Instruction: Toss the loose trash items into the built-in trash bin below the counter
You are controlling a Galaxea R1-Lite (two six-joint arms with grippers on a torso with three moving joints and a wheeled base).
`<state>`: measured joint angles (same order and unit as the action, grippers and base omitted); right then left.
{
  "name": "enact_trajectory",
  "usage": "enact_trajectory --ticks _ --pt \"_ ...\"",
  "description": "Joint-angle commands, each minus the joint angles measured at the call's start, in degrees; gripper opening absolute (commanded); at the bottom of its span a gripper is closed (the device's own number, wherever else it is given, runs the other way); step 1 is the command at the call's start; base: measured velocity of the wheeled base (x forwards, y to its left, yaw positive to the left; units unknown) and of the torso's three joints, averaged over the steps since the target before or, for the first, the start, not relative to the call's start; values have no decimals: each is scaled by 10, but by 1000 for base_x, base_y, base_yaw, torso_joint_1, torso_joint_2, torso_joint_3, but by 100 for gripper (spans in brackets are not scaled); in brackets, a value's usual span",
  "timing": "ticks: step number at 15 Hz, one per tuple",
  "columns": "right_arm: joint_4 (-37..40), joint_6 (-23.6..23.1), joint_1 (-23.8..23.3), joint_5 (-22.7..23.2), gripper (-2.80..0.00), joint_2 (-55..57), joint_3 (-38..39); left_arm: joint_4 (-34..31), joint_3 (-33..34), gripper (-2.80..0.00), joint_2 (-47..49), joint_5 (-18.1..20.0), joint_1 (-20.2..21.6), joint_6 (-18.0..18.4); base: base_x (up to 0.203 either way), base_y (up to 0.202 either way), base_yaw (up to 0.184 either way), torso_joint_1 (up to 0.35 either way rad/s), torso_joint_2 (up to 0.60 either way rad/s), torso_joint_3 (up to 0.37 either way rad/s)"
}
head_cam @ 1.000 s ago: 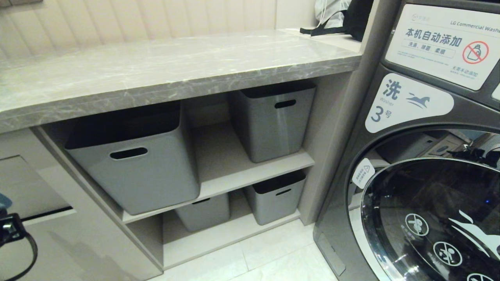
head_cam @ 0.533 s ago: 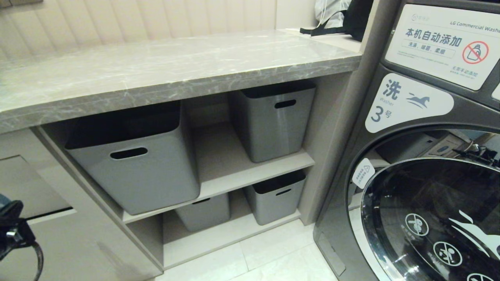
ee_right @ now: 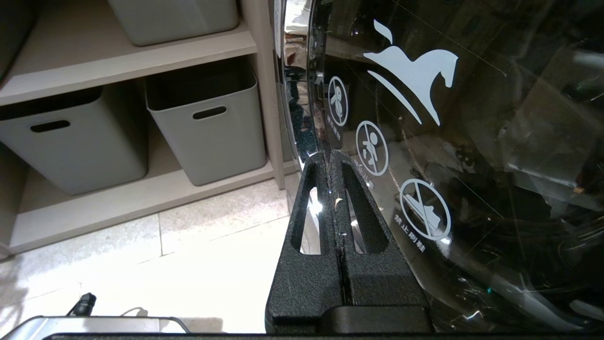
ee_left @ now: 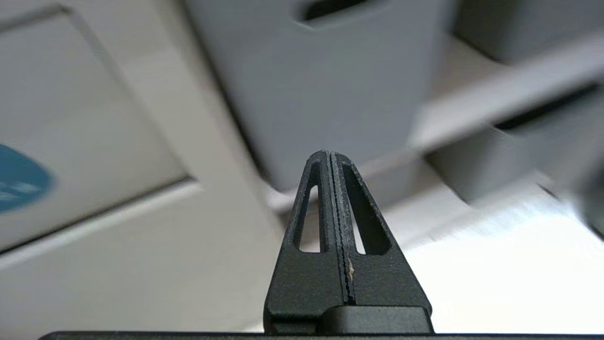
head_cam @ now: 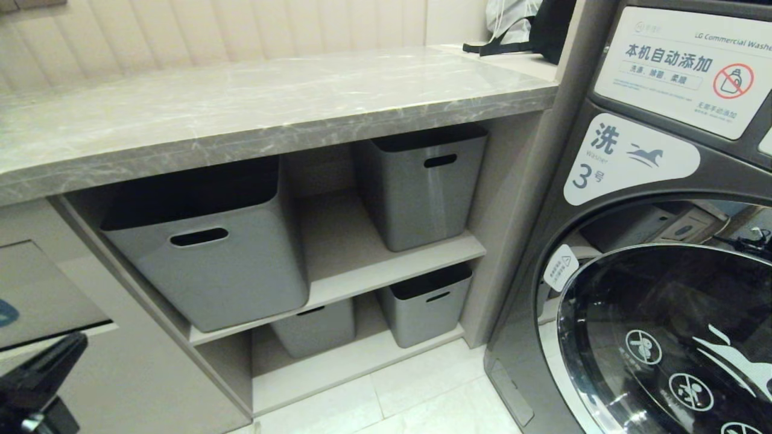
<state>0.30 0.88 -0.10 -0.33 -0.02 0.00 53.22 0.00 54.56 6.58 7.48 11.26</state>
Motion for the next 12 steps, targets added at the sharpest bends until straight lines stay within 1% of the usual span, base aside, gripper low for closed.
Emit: enact_trajectory --ticks 1,3,5,9,11,12 --pt "0 0 0 0 -280 0 0 -92 0 -280 -123 0 -33 1 0 0 0 0 0 0" --pt "0 0 0 0 -280 0 0 -197 0 -280 -212 0 -62 1 0 0 0 0 0 0" --pt "0 0 0 0 -280 0 0 -273 0 -280 -279 0 -75 1 0 0 0 0 0 0" --pt "0 0 0 0 -280 0 0 -407 0 -280 -407 0 -78 1 0 0 0 0 0 0" --pt "0 0 0 0 -280 0 0 -457 0 -280 -461 -3 -75 0 0 0 0 0 0 0" --pt "0 0 0 0 -280 0 0 -474 0 -280 -477 -11 -74 -2 0 0 0 0 0 0"
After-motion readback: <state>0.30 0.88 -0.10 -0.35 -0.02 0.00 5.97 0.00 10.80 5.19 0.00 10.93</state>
